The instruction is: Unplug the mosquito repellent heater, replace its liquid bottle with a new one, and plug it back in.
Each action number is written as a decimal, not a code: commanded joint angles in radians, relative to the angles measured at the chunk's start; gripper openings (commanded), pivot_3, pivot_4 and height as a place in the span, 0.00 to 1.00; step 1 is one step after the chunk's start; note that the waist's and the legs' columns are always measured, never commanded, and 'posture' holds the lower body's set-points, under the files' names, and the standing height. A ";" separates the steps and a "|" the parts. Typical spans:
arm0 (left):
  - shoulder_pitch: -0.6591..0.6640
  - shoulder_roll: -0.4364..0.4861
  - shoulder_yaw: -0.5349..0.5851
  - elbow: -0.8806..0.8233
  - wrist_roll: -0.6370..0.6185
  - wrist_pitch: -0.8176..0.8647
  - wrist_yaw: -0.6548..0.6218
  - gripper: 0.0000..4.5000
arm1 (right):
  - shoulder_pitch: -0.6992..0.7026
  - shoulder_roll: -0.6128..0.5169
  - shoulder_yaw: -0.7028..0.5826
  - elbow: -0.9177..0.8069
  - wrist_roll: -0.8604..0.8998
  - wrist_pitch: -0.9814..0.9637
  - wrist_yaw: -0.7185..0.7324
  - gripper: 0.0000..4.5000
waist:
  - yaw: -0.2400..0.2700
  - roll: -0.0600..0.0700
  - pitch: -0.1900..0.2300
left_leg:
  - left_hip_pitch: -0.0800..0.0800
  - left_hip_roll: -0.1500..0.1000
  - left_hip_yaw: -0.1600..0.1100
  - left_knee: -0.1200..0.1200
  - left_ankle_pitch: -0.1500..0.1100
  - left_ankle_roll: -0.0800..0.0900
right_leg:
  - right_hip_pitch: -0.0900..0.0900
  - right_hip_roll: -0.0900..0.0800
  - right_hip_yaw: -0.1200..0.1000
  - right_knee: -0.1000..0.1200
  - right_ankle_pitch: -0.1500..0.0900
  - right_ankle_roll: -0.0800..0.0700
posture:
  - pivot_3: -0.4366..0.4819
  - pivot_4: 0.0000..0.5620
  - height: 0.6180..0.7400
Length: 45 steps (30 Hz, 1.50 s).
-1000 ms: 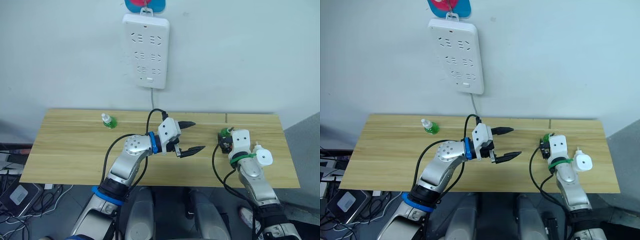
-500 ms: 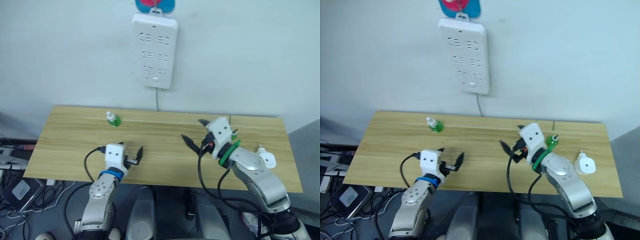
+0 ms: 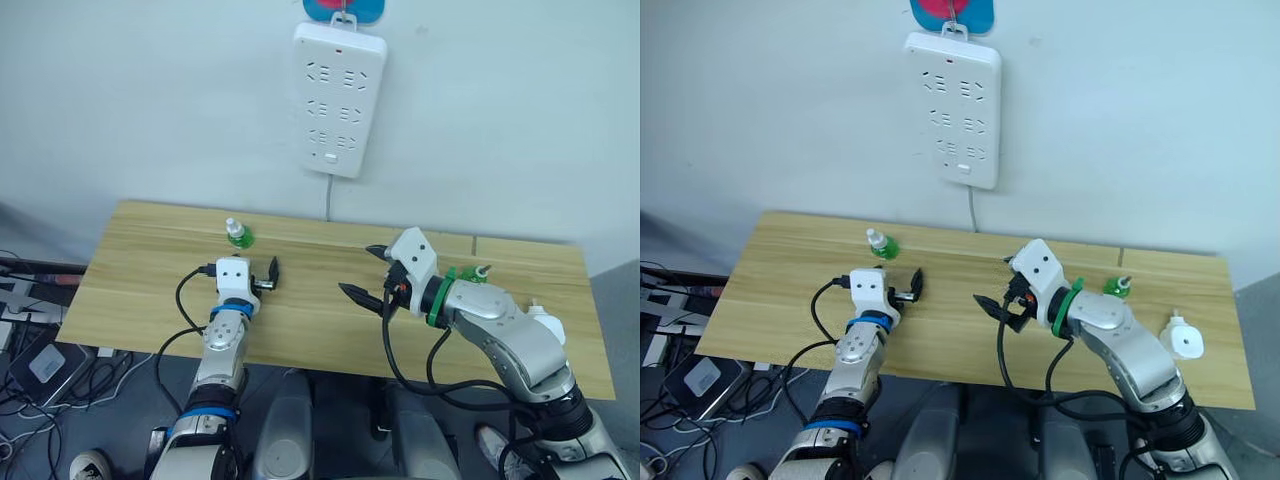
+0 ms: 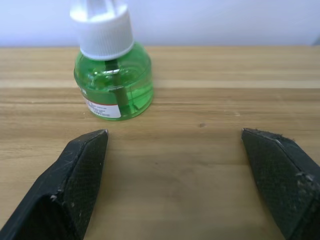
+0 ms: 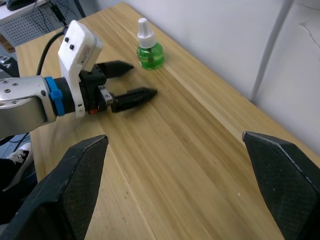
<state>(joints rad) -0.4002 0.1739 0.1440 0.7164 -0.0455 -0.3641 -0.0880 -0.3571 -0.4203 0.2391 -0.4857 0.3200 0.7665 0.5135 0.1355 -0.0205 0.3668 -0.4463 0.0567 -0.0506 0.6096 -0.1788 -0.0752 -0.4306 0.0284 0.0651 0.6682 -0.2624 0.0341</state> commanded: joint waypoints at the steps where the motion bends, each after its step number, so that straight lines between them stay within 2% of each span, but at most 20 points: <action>1: 0.007 0.000 0.005 0.056 0.029 -0.072 0.055 1.00 | -0.003 -0.017 -0.041 -0.078 0.025 0.032 0.001 1.00 | -0.002 0.000 0.000 | 0.000 0.000 0.000 0.000 0.000 0.000 | 0.000 0.000 0.000 0.000 0.000 0.000 | 0.74 0.66 1.00; 7: -0.041 -0.004 0.001 0.123 0.030 -0.110 0.076 1.00 | -0.020 -0.016 -0.075 -0.094 0.039 0.079 -0.016 1.00 | -0.006 0.000 0.000 | 0.001 0.000 0.000 0.001 0.001 -0.001 | 0.000 0.000 0.000 0.004 0.000 0.000 | 0.73 0.66 1.00; 17: -0.170 0.038 0.025 0.292 0.020 -0.168 0.110 1.00 | -0.021 -0.025 -0.088 -0.116 0.034 0.105 -0.024 1.00 | -0.019 0.000 0.000 | 0.001 -0.001 0.000 0.001 0.002 -0.003 | 0.000 0.000 0.000 0.005 0.000 0.000 | 0.70 0.64 1.00; 33: -0.245 0.040 0.143 0.363 -0.143 -0.133 -0.075 1.00 | -0.036 -0.030 -0.087 -0.114 0.032 0.121 -0.024 1.00 | -0.057 0.000 0.000 | 0.001 -0.001 -0.002 0.001 0.003 -0.004 | 0.000 0.000 -0.002 0.006 0.000 0.000 | 0.70 0.65 1.00; 43: -0.267 0.089 0.145 0.413 -0.125 -0.132 -0.066 1.00 | -0.041 -0.030 -0.087 -0.107 0.030 0.115 -0.021 1.00 | -0.061 0.000 0.000 | 0.001 -0.001 -0.002 0.001 0.003 -0.006 | -0.001 0.000 -0.002 0.008 0.000 0.000 | 0.70 0.64 1.00; 45: -0.266 0.089 0.144 0.417 -0.124 -0.133 -0.066 0.91 | -0.043 -0.029 -0.088 -0.105 0.029 0.115 -0.023 1.00 | -0.061 0.000 0.000 | 0.001 -0.001 -0.003 0.001 0.004 -0.006 | -0.001 0.000 -0.002 0.008 0.000 0.000 | 0.70 0.64 1.00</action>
<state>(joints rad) -0.6676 0.2552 0.2821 1.1315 -0.1750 -0.4880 -0.1596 -0.3912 -0.4500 0.1670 -0.5533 0.3375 0.8918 0.4916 0.0746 -0.0207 0.3670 -0.4452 0.0554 -0.0530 0.6109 -0.1751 -0.0814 -0.4314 0.0286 0.0633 0.6767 -0.2624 0.0344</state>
